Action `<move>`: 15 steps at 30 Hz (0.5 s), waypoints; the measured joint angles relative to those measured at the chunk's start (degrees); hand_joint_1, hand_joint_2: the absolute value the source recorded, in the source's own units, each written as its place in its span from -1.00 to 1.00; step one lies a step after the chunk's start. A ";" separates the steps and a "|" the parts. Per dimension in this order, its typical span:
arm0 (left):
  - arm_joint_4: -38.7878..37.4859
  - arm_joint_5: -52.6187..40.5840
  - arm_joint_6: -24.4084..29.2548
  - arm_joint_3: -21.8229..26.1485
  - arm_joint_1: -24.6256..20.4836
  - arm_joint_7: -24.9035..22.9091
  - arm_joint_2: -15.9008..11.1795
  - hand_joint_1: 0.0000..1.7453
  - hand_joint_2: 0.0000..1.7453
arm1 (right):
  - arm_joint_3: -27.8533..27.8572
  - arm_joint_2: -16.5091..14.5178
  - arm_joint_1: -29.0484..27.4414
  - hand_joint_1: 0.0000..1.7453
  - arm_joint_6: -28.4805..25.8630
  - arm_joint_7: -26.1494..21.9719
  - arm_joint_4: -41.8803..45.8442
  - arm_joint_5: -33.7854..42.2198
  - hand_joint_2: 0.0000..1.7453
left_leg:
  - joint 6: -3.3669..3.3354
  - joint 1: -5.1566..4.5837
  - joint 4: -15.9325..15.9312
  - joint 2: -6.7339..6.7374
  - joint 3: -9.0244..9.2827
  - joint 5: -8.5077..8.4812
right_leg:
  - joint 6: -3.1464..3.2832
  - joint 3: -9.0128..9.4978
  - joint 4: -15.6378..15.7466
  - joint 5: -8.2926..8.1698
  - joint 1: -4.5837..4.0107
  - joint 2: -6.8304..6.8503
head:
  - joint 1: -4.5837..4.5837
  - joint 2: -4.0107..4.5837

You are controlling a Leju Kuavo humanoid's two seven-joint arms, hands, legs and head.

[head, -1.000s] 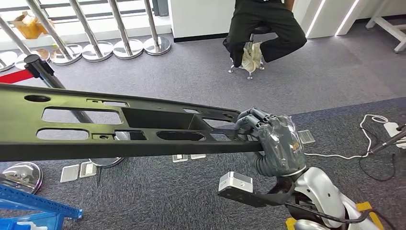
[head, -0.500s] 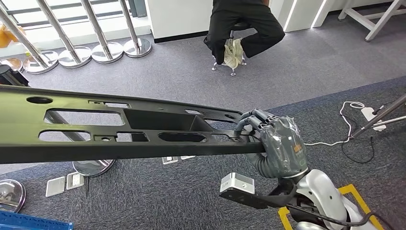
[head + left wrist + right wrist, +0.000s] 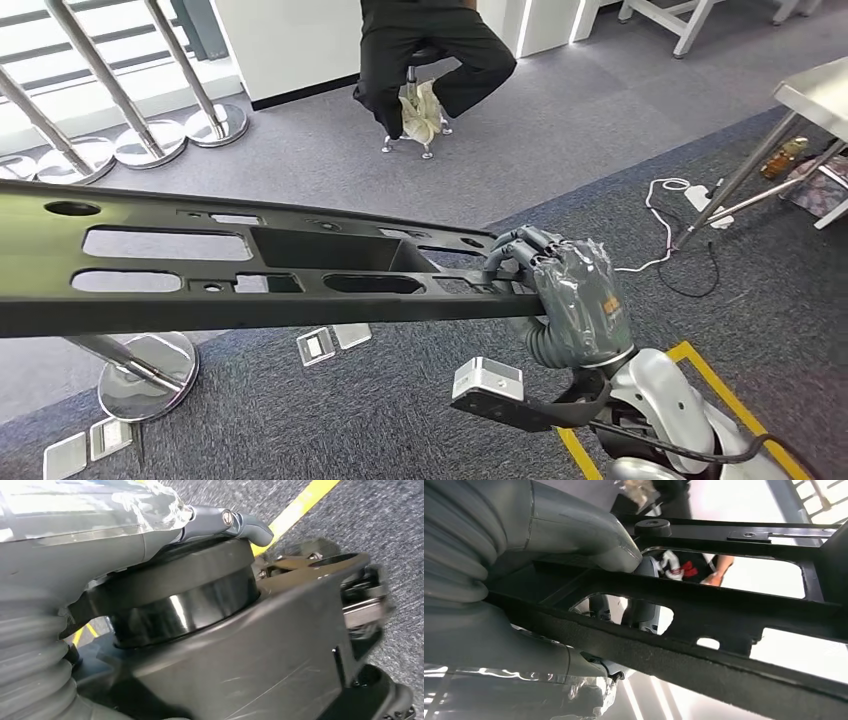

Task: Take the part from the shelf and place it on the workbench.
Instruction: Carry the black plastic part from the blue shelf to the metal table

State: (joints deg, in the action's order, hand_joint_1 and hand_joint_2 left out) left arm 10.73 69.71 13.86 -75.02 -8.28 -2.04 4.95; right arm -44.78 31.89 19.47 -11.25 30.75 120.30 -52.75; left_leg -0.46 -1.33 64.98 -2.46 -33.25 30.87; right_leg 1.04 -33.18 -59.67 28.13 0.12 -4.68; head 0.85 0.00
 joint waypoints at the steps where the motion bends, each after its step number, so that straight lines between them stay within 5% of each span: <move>1: 0.00 -0.02 -0.09 -0.01 0.03 0.09 0.01 -1.00 1.00 | 0.01 0.00 -0.01 1.00 -0.08 -0.01 0.00 0.00 1.00 | -0.07 0.23 -2.65 -1.05 0.92 -0.79 | -0.22 -0.18 -0.31 0.15 0.01 -0.59 | 0.16 0.00; 3: 0.00 -0.05 -0.25 -0.01 0.08 0.35 0.03 -1.00 1.00 | 0.07 -0.01 -0.06 1.00 -0.25 -0.09 0.00 -0.02 1.00 | -0.47 0.30 -4.49 -2.11 1.34 -0.87 | -0.78 -0.81 -0.58 0.07 -0.01 -1.69 | 0.41 0.00; 5: 0.00 -0.07 -0.30 -0.01 0.03 0.51 0.07 -1.00 1.00 | 0.11 0.00 -0.16 1.00 -0.33 -0.20 0.00 -0.01 1.00 | -1.17 0.27 -4.77 -1.20 1.30 -1.01 | -1.30 -1.22 -0.56 -0.13 0.11 -2.39 | 0.51 0.00; 7: -0.01 -0.07 -0.32 -0.01 0.05 0.53 0.11 -1.00 1.00 | 0.18 0.02 -0.19 1.00 -0.36 -0.26 0.00 -0.01 1.00 | -1.77 0.50 -5.08 -0.09 1.36 -1.22 | -1.84 -2.03 -2.25 1.01 -0.02 -0.51 | 0.40 0.00; 9: -0.03 -0.02 -0.31 -0.01 0.21 0.53 0.13 -1.00 1.00 | 0.27 0.03 -0.17 1.00 -0.38 -0.30 0.00 -0.01 1.00 | -2.22 0.58 -5.27 1.10 1.35 -1.29 | -2.46 -4.81 -8.13 4.13 -0.05 2.78 | 0.23 0.01; 11: -0.04 0.09 -0.31 -0.01 0.34 0.52 0.09 -1.00 1.00 | 0.30 0.02 -0.21 1.00 -0.38 -0.37 -0.01 0.02 1.00 | -2.41 0.49 -5.27 2.28 1.30 -1.19 | -2.84 -8.20 -14.95 6.64 0.24 4.21 | 0.16 0.01; 13: -0.04 0.25 -0.28 -0.01 0.37 0.46 0.03 -1.00 1.00 | 0.30 0.02 -0.23 1.00 -0.38 -0.43 -0.02 0.08 1.00 | -2.44 0.46 -5.27 3.33 1.44 -1.00 | -2.85 -8.39 -15.15 5.31 0.41 4.55 | 0.08 0.01; 15: -0.05 0.43 -0.26 -0.01 0.40 0.36 0.01 -1.00 1.00 | 0.32 0.02 -0.20 1.00 -0.39 -0.49 -0.01 0.11 1.00 | -2.34 0.43 -5.29 4.21 1.82 -0.71 | -2.56 -4.83 -7.84 1.49 0.31 5.76 | 0.02 0.00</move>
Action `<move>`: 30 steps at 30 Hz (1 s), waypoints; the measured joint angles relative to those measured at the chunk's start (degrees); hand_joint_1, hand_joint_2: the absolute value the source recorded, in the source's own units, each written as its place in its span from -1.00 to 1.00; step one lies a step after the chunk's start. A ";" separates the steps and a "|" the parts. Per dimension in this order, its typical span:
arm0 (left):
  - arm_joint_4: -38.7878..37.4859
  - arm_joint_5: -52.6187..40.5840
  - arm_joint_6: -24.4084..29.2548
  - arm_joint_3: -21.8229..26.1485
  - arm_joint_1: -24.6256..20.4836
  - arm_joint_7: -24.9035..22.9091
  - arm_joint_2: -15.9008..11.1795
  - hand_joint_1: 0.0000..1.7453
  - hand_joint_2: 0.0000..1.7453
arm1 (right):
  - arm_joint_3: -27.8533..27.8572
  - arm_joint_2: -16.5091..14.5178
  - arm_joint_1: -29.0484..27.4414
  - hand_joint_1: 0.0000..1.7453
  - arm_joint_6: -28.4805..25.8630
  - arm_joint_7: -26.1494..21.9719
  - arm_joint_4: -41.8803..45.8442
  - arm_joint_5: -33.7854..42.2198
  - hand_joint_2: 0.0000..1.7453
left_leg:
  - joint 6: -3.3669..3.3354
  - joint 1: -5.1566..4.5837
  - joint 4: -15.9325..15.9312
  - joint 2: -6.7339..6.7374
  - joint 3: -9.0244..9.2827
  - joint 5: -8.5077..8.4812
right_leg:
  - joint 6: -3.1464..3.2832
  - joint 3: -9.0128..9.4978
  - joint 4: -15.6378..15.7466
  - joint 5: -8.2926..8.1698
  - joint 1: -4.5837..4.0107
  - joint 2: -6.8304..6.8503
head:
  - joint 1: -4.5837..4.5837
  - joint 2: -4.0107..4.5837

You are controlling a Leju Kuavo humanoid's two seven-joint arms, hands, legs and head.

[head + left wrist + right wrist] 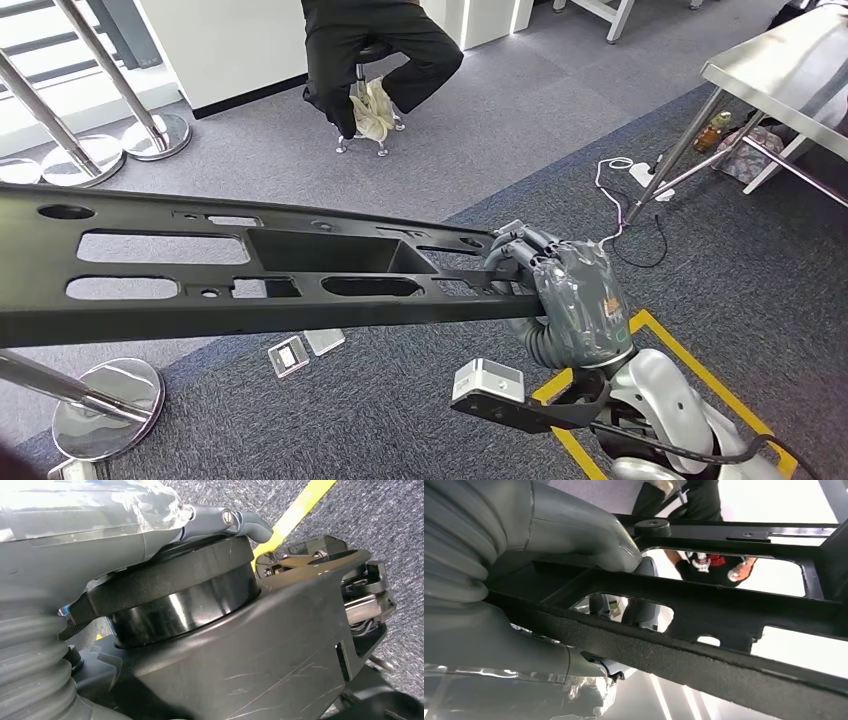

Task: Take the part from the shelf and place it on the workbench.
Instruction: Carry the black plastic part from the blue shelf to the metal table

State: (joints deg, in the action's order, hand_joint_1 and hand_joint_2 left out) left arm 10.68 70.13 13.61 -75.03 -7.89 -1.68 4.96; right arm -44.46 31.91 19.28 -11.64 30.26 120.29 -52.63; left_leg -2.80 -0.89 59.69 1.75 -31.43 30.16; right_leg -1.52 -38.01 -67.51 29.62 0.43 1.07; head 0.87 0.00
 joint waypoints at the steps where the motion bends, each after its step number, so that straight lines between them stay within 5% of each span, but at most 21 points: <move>1: -0.02 0.05 0.01 0.00 0.03 -0.03 -0.02 -1.00 1.00 | 0.01 0.00 0.04 1.00 -0.01 -0.02 0.01 0.00 1.00 | 0.17 -0.13 0.00 0.33 0.17 0.17 | 0.27 1.80 3.73 -1.26 -0.29 1.01 | -0.02 0.00; 3: -0.07 0.06 0.00 0.00 0.09 -0.05 -0.05 -1.00 1.00 | 0.03 0.00 0.12 1.00 -0.01 -0.03 0.00 0.00 1.00 | 0.62 -0.40 -0.11 0.82 0.40 0.40 | 0.91 3.41 7.46 -1.87 -0.83 2.13 | 0.05 0.00; 7: -0.15 0.06 0.01 0.00 0.12 0.01 -0.09 -1.00 1.00 | 0.05 -0.01 0.27 1.00 -0.02 -0.07 0.01 0.03 1.00 | 1.70 -0.72 -0.09 1.21 0.92 1.12 | 1.99 3.83 8.36 -2.13 -0.50 0.46 | 0.34 0.00; 9: -0.14 -0.03 0.01 0.00 0.06 0.19 -0.11 -1.00 1.00 | 0.03 -0.04 0.59 1.00 -0.03 -0.11 0.01 0.12 1.00 | 2.23 -0.75 4.18 -0.46 -0.66 3.62 | 2.54 4.43 8.95 -2.35 -0.12 -0.32 | 0.87 0.00; 11: -0.11 -0.11 0.01 0.00 -0.09 0.45 -0.10 -1.00 1.00 | -0.04 -0.08 0.79 1.00 -0.03 -0.13 0.00 0.22 1.00 | 2.45 -0.80 11.73 -1.74 -4.19 6.75 | 2.88 4.64 9.01 -2.30 -0.27 -1.29 | 1.39 0.01; 13: -0.05 -0.13 0.01 0.00 -0.22 0.60 -0.09 -1.00 1.00 | -0.13 -0.14 0.77 1.00 -0.03 -0.13 -0.01 0.24 1.00 | 2.44 -0.98 15.13 -2.01 -6.02 6.66 | 2.99 4.91 8.96 -2.15 -0.49 -2.73 | 1.62 0.01; 15: -0.02 -0.15 0.02 0.00 -0.25 0.61 -0.08 -1.00 1.00 | -0.20 -0.24 0.79 1.00 -0.03 -0.15 -0.01 0.24 1.00 | 2.27 -0.94 9.94 -2.88 -4.10 2.36 | 2.90 5.24 8.77 -1.93 -0.57 -4.45 | 1.90 0.00; 17: -0.01 -0.22 0.03 0.00 -0.17 0.60 -0.02 -1.00 1.00 | -0.22 -0.32 0.86 1.00 -0.03 -0.16 -0.01 0.26 1.00 | 2.04 -0.45 3.03 -5.79 -1.64 -0.97 | 2.64 5.01 8.27 -1.68 -0.62 -5.99 | 2.32 0.00; 19: 0.01 -0.29 0.03 0.00 -0.14 0.58 0.05 -1.00 1.00 | -0.20 -0.33 0.98 1.00 -0.03 -0.16 -0.01 0.25 1.00 | 1.61 -0.24 0.56 -7.56 -1.04 -1.23 | 2.12 4.25 7.92 -1.74 -0.51 -7.39 | 2.68 0.00; 21: 0.03 -0.32 0.03 0.00 -0.24 0.55 0.13 -1.00 1.00 | -0.17 -0.33 1.02 1.00 -0.03 -0.16 -0.01 0.25 1.00 | 1.01 -0.24 -0.06 -6.41 -0.98 -1.32 | 1.50 3.73 7.82 -1.88 -0.33 -8.66 | 2.75 0.00; 23: 0.03 -0.34 0.04 0.00 -0.28 0.44 0.22 -1.00 1.00 | -0.15 -0.32 1.11 1.00 -0.03 -0.16 -0.01 0.24 1.00 | 0.42 0.05 -0.71 -4.90 -0.65 -1.49 | 0.86 2.84 5.99 -0.69 -0.51 -6.76 | 2.33 0.00; 25: 0.01 -0.28 0.05 0.00 -0.14 0.34 0.24 -1.00 1.00 | -0.13 -0.34 1.23 1.00 -0.03 -0.15 -0.01 0.23 1.00 | 0.01 0.15 -1.10 -3.43 -0.39 -1.47 | 0.13 0.02 0.18 2.28 -0.47 -3.08 | 1.92 0.00; 27: -0.03 -0.12 0.05 0.00 -0.01 0.33 0.20 -1.00 1.00 | -0.16 -0.35 1.22 1.00 -0.03 -0.15 -0.01 0.25 1.00 | -0.12 0.12 -1.11 -2.03 -0.27 -1.26 | -0.46 -3.46 -6.40 4.47 0.04 -1.56 | 1.79 0.01; 28: -0.05 -0.05 0.05 0.00 0.02 0.33 0.17 -1.00 1.00 | -0.19 -0.35 1.21 1.00 -0.03 -0.15 -0.01 0.25 1.00 | -0.10 0.13 -1.11 -1.41 -0.13 -1.10 | -0.65 -4.17 -7.54 4.20 0.29 -1.30 | 1.70 0.01; 30: -0.09 0.05 0.06 0.00 0.08 0.27 0.14 -1.00 1.00 | -0.20 -0.35 1.21 1.00 -0.02 -0.15 -0.01 0.26 1.00 | 0.11 0.21 -1.10 -0.34 0.41 -0.66 | -0.85 -2.25 -3.24 0.73 0.62 -0.60 | 1.54 0.00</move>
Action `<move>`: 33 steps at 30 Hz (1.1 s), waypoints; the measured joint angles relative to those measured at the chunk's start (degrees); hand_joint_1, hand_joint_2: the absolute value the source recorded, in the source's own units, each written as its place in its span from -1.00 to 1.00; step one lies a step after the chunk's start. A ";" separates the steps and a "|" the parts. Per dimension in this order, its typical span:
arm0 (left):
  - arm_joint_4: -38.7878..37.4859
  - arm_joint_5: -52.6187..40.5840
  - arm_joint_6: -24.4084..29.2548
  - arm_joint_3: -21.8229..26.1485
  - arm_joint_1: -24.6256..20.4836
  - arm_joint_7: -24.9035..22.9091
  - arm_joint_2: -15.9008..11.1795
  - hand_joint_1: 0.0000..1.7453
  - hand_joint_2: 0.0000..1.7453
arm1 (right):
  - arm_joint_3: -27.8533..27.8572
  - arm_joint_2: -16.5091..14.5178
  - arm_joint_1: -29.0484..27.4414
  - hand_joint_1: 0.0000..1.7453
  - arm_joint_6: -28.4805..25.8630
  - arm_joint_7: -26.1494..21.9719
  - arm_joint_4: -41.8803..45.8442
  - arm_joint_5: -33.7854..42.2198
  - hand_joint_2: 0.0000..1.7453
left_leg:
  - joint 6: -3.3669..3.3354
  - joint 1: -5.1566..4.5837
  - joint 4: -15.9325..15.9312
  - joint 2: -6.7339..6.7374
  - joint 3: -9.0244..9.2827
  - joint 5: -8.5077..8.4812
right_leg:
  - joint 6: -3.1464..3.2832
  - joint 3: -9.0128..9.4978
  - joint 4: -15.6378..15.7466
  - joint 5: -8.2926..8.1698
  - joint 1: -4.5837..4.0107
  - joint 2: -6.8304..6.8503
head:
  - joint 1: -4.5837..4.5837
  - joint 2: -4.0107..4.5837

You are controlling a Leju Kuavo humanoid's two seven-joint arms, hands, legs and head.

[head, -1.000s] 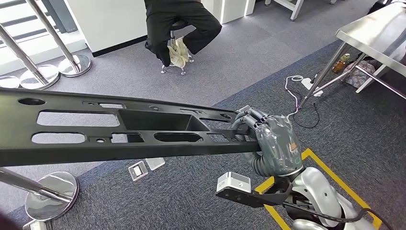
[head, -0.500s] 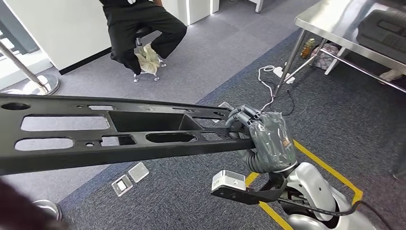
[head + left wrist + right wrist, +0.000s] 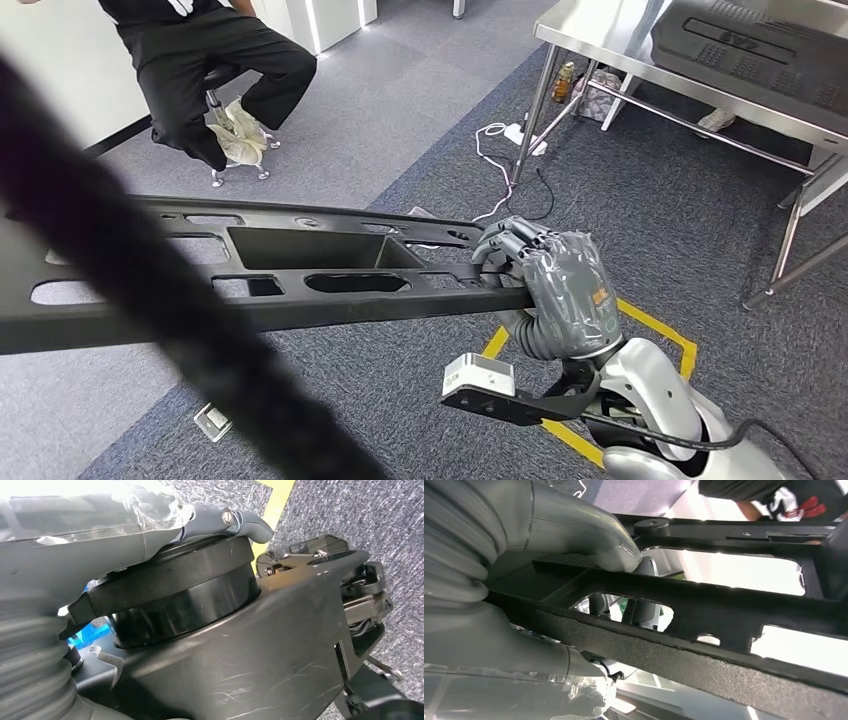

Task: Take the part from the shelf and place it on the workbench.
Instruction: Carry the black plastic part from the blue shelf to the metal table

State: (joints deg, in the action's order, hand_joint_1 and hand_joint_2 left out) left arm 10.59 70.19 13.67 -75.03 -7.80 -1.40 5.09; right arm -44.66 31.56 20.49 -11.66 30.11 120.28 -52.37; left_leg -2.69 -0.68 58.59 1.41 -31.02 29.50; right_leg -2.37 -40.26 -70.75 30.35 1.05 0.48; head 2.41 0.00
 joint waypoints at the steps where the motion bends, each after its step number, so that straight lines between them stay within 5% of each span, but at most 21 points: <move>1: -0.04 0.04 0.01 0.00 0.04 -0.04 -0.01 -1.00 1.00 | 0.00 0.00 0.01 1.00 0.01 -0.01 0.00 0.01 1.00 | 0.19 0.01 -0.02 0.42 0.34 0.26 | -0.02 1.99 4.13 -1.94 0.00 1.00 | -0.10 0.00; 4: -0.17 0.12 0.02 0.00 0.14 -0.10 -0.05 -1.00 1.00 | -0.01 0.00 0.08 1.00 0.01 0.00 0.00 0.04 1.00 | 0.96 -0.41 -0.06 1.16 0.94 0.88 | 0.88 5.26 11.26 -3.77 -0.69 3.01 | -0.12 0.00; 10: -0.20 0.20 0.03 0.00 0.17 -0.13 -0.09 -1.00 1.00 | -0.01 0.00 0.09 1.00 -0.02 0.04 0.01 0.06 1.00 | 1.64 -0.55 -0.16 1.63 1.34 1.34 | 1.81 5.31 11.55 -3.59 -0.72 1.93 | 0.02 0.00; 12: -0.20 0.05 0.05 0.00 0.06 -0.08 -0.12 -1.00 1.00 | -0.04 0.00 0.16 1.00 -0.02 0.05 0.02 0.07 1.00 | 2.30 -0.67 5.64 0.18 -1.02 4.47 | 2.71 5.85 11.92 -3.49 -0.46 0.65 | 0.57 0.00; 14: -0.12 -0.10 0.06 0.00 -0.19 0.11 -0.13 -1.00 1.00 | -0.14 0.00 0.23 1.00 -0.02 0.05 0.02 0.08 1.00 | 2.70 -0.94 14.53 -1.49 -5.27 7.95 | 3.48 6.50 12.11 -3.24 -0.51 -0.81 | 1.20 0.00; 16: -0.03 -0.10 0.06 0.00 -0.34 0.23 -0.13 -1.00 1.00 | -0.24 0.00 0.22 1.00 -0.02 0.05 0.02 0.09 1.00 | 2.61 -1.10 16.09 -1.74 -6.44 6.64 | 3.61 7.09 12.05 -2.88 -0.69 -2.26 | 1.39 0.00; 19: -0.01 -0.11 0.06 0.00 -0.31 0.16 -0.10 -1.00 1.00 | -0.26 -0.02 0.24 1.00 -0.01 0.05 0.02 0.09 1.00 | 2.31 -0.79 6.30 -3.72 -3.28 -0.14 | 3.29 7.78 11.53 -2.11 -0.79 -4.55 | 1.86 0.00; 21: -0.01 -0.13 0.06 0.00 -0.24 0.13 -0.05 -1.00 1.00 | -0.25 -0.01 0.24 1.00 -0.01 0.05 0.02 0.11 1.00 | 1.90 -0.53 2.05 -5.27 -1.96 -1.29 | 2.82 7.42 11.09 -1.85 -0.80 -5.83 | 2.17 0.00; 23: -0.01 -0.14 0.06 0.00 -0.27 0.10 0.01 -1.00 1.00 | -0.25 -0.01 0.19 1.00 -0.02 0.05 0.01 0.13 1.00 | 1.32 -0.52 1.27 -4.96 -1.65 -0.89 | 2.26 6.90 11.00 -1.94 -0.73 -6.99 | 2.13 0.01; 26: -0.02 -0.13 0.06 0.00 -0.38 -0.03 0.15 -1.00 1.00 | -0.20 0.04 0.21 1.00 -0.02 0.05 0.02 0.09 1.00 | 0.51 -0.13 0.57 -3.34 -1.26 -1.02 | 1.27 5.60 8.25 -0.26 -0.85 -4.50 | 1.43 0.00; 28: -0.05 -0.10 0.06 0.00 -0.24 -0.08 0.17 -1.00 1.00 | -0.19 0.07 0.25 1.00 -0.02 0.05 0.02 0.10 1.00 | 0.14 -0.08 0.41 -2.25 -1.08 -0.86 | 0.59 2.26 1.78 2.72 -0.66 -1.62 | 0.72 0.00; 30: -0.07 -0.07 0.07 0.00 -0.15 -0.08 0.14 -1.00 1.00 | -0.22 0.07 0.18 1.00 -0.02 0.05 0.02 0.11 1.00 | 0.04 -0.12 0.43 -1.20 -0.92 -0.57 | 0.21 -1.19 -4.08 4.18 -0.29 -0.80 | 0.43 0.00; 31: -0.08 -0.05 0.07 0.00 -0.12 -0.08 0.13 -1.00 1.00 | -0.22 0.07 0.16 1.00 -0.02 0.05 0.02 0.11 1.00 | 0.07 -0.11 0.44 -0.69 -0.72 -0.37 | 0.12 -1.62 -4.34 3.31 -0.15 -0.65 | 0.23 0.00; 33: -0.10 0.00 0.09 0.00 -0.04 -0.08 0.11 -1.00 1.00 | -0.21 0.07 0.16 1.00 -0.02 0.05 0.02 0.11 1.00 | 0.28 -0.07 0.44 0.17 -0.03 0.17 | 0.14 0.81 1.56 -1.02 -0.06 0.14 | -0.11 0.00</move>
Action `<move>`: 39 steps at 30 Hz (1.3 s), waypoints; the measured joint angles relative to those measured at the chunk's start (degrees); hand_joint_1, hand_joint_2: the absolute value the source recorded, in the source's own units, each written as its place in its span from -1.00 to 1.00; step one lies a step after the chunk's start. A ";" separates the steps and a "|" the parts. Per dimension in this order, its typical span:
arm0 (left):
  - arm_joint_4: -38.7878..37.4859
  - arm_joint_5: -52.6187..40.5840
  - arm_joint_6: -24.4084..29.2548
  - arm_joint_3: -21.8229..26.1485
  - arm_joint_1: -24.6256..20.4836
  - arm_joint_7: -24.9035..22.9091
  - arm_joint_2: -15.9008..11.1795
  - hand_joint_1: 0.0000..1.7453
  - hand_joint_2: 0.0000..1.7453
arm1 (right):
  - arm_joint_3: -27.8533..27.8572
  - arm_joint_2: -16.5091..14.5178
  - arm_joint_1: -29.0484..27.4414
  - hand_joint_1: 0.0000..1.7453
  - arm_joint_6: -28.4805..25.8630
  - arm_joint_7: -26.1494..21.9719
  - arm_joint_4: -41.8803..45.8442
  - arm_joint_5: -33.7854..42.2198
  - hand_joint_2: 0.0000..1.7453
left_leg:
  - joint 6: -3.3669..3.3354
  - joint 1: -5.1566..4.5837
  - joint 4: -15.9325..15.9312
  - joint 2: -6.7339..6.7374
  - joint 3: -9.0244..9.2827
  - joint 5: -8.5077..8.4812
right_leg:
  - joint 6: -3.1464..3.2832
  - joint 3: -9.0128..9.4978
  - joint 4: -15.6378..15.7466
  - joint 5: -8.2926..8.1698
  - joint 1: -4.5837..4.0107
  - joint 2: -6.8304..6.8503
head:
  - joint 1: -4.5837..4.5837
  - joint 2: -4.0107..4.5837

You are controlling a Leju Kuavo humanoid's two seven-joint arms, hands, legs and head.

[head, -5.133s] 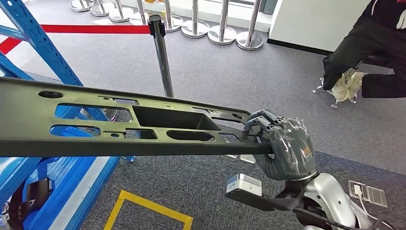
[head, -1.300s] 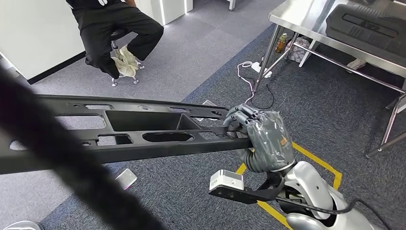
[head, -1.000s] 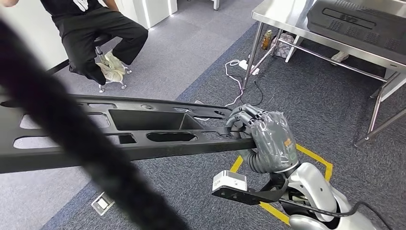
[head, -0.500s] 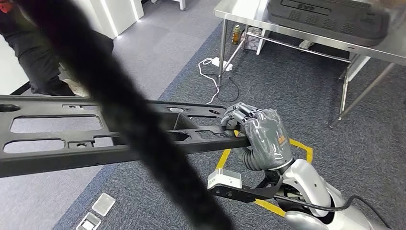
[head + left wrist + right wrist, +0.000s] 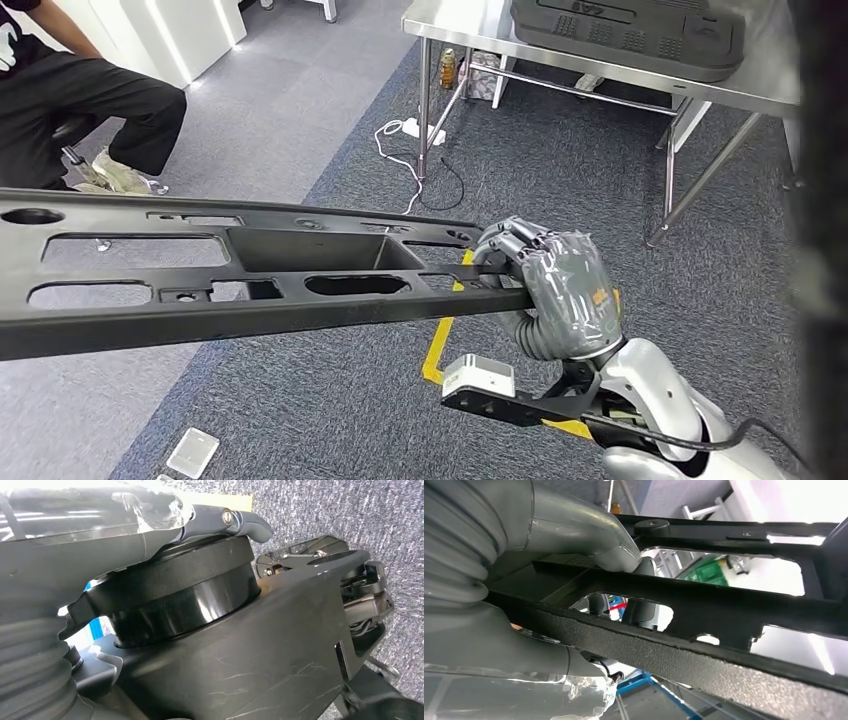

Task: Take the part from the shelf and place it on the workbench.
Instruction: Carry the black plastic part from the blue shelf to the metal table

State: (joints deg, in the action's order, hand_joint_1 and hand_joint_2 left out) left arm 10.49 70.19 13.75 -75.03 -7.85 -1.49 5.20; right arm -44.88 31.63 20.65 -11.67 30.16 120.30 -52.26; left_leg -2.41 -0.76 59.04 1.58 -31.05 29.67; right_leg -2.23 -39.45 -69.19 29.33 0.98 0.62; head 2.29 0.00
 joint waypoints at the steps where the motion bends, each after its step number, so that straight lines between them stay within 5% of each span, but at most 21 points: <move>1: -0.05 0.02 0.01 0.00 0.05 -0.01 -0.02 -1.00 1.00 | 0.01 0.00 0.01 1.00 -0.01 0.01 -0.01 0.01 1.00 | 0.19 -0.08 -0.08 0.36 0.38 0.28 | 0.10 1.75 3.82 -1.66 -0.22 1.16 | -0.15 0.00; 4: -0.20 0.04 0.02 0.00 0.18 -0.01 -0.09 -1.00 1.00 | 0.01 0.00 0.06 1.00 -0.04 0.07 -0.01 -0.01 1.00 | 0.90 -0.64 -0.35 1.33 0.95 0.84 | 1.28 3.76 9.07 -2.65 -1.07 3.06 | -0.36 0.00; 6: -0.22 0.04 0.02 0.00 0.23 0.00 -0.11 -1.00 1.00 | 0.01 0.00 0.03 1.00 -0.07 0.15 0.00 -0.03 1.00 | 1.45 -0.81 -0.50 1.99 1.33 1.27 | 2.01 3.84 9.44 -2.69 -0.91 2.02 | -0.30 0.00; 8: -0.24 -0.08 0.00 0.00 0.18 0.02 -0.13 -1.00 1.00 | 0.02 0.00 0.05 1.00 -0.09 0.20 0.00 -0.09 1.00 | 2.07 -0.82 1.40 0.91 0.93 2.64 | 2.54 4.27 9.74 -2.61 -0.51 1.00 | -0.02 0.00; 11: -0.18 -0.41 -0.04 0.00 -0.12 0.20 -0.11 -1.00 1.00 | 0.02 0.00 0.03 1.00 -0.09 0.33 0.00 -0.13 1.00 | 2.54 -0.93 11.68 -1.42 -4.14 6.93 | 3.36 4.87 9.81 -2.25 -0.53 -0.43 | 0.78 0.00; 13: -0.05 -0.49 -0.06 0.00 -0.28 0.35 -0.11 -1.00 1.00 | -0.02 0.00 -0.01 1.00 -0.05 0.39 0.00 -0.13 1.00 | 2.52 -1.16 16.19 -1.80 -6.75 7.15 | 3.63 5.46 9.79 -1.84 -0.77 -1.79 | 1.01 0.00; 14: 0.01 -0.49 -0.07 0.00 -0.33 0.34 -0.11 -1.00 1.00 | -0.03 0.00 -0.02 1.00 -0.04 0.39 0.00 -0.12 1.00 | 2.39 -1.23 15.38 -1.96 -6.66 5.50 | 3.68 5.88 9.78 -1.58 -0.87 -2.57 | 1.14 0.00; 17: 0.05 -0.53 -0.06 0.00 -0.27 0.18 -0.09 -1.00 1.00 | -0.03 0.00 -0.01 1.00 -0.01 0.40 -0.01 -0.07 1.00 | 1.76 -1.06 5.60 -4.11 -3.40 -1.31 | 3.43 6.94 9.61 -0.80 -1.03 -4.71 | 1.52 0.00; 19: 0.06 -0.61 -0.08 -0.01 -0.24 0.16 -0.04 -1.00 1.00 | -0.01 0.00 0.00 1.00 -0.01 0.48 -0.02 -0.04 1.00 | 1.31 -0.87 1.64 -5.69 -2.21 -1.87 | 3.00 6.60 9.43 -0.64 -0.99 -5.83 | 1.71 0.00; 21: 0.12 -0.69 -0.09 -0.03 -0.25 0.17 0.05 -1.00 1.00 | 0.04 0.02 -0.11 1.00 -0.05 0.63 -0.02 -0.06 1.00 | 0.84 -0.70 0.48 -5.31 -1.80 -1.26 | 2.47 6.09 9.40 -0.65 -0.97 -6.86 | 1.73 0.00; 24: 0.14 -0.85 -0.09 -0.04 -0.26 0.08 0.08 -1.00 1.00 | 0.25 0.09 -0.22 1.00 -0.17 0.86 -0.02 -0.17 1.00 | 0.05 -0.10 -0.32 -3.79 -0.86 -1.11 | 1.40 4.55 5.94 1.08 -1.15 -4.15 | 0.70 0.01; 26: 0.08 -0.87 -0.09 -0.04 -0.10 0.03 0.02 -1.00 1.00 | 0.33 0.09 -0.28 1.00 -0.19 1.11 -0.02 -0.39 1.00 | -0.30 -0.04 -0.53 -2.84 -0.29 -0.68 | 0.52 0.50 -1.12 3.67 -0.70 -1.59 | -0.42 0.01; 28: 0.04 -0.85 -0.09 -0.04 -0.03 0.02 0.01 -1.00 1.00 | 0.35 0.09 -0.48 1.00 -0.11 1.54 -0.03 -1.03 1.00 | -0.27 -0.01 -0.52 -2.16 0.23 -0.11 | -0.06 -2.97 -5.83 3.95 -0.14 -0.93 | -0.88 0.00; 29: 0.03 -0.84 -0.09 -0.04 0.00 0.01 -0.01 -1.00 1.00 | 0.37 0.09 -0.54 1.00 -0.05 1.80 -0.03 -1.41 1.00 | -0.16 0.04 -0.52 -1.92 0.64 0.25 | -0.22 -3.23 -5.20 2.45 0.05 -0.82 | -1.11 0.00; 31: -0.01 -0.84 -0.09 -0.04 0.09 -0.05 -0.03 -1.00 1.00 | 0.40 0.09 -0.58 1.00 0.02 2.15 -0.04 -2.03 1.00 | 0.20 0.16 -0.55 -1.71 1.63 1.09 | -0.21 -0.78 1.54 -2.38 0.21 -0.46 | -1.69 0.00; 33: -0.09 -0.84 -0.09 -0.04 0.18 -0.11 -0.04 -1.00 1.00 | 0.44 0.09 -0.58 1.00 0.02 2.21 -0.07 -2.25 1.00 | 0.76 0.01 -0.58 -1.69 2.19 1.83 | 0.23 1.78 7.53 -4.68 -0.17 0.08 | -2.38 0.00; 37: -0.23 -0.83 -0.10 -0.04 0.22 -0.15 -0.10 -1.00 1.00 | 0.49 0.09 -0.62 1.00 0.02 2.42 -0.11 -2.31 1.00 | 1.95 -0.30 -0.96 -1.50 2.83 2.72 | 1.81 3.01 9.64 -3.59 -0.30 0.06 | -2.64 0.00; 39: -0.27 -0.84 -0.11 -0.04 0.19 -0.15 -0.13 -1.00 1.00 | 0.52 0.09 -0.55 1.00 0.02 2.45 -0.11 -2.28 1.00 | 2.54 -0.43 2.15 -1.66 1.86 4.35 | 2.64 4.06 10.23 -3.18 0.00 -0.03 | -2.11 0.00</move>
State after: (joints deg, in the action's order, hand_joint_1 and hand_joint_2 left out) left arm 10.22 69.35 13.64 -75.08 -7.66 -1.63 5.08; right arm -44.36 31.71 20.10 -11.65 32.62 120.19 -54.54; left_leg 0.13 -1.18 61.19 -0.08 -29.19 34.02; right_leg 0.40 -35.40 -58.96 26.15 0.99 0.59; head 0.18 0.00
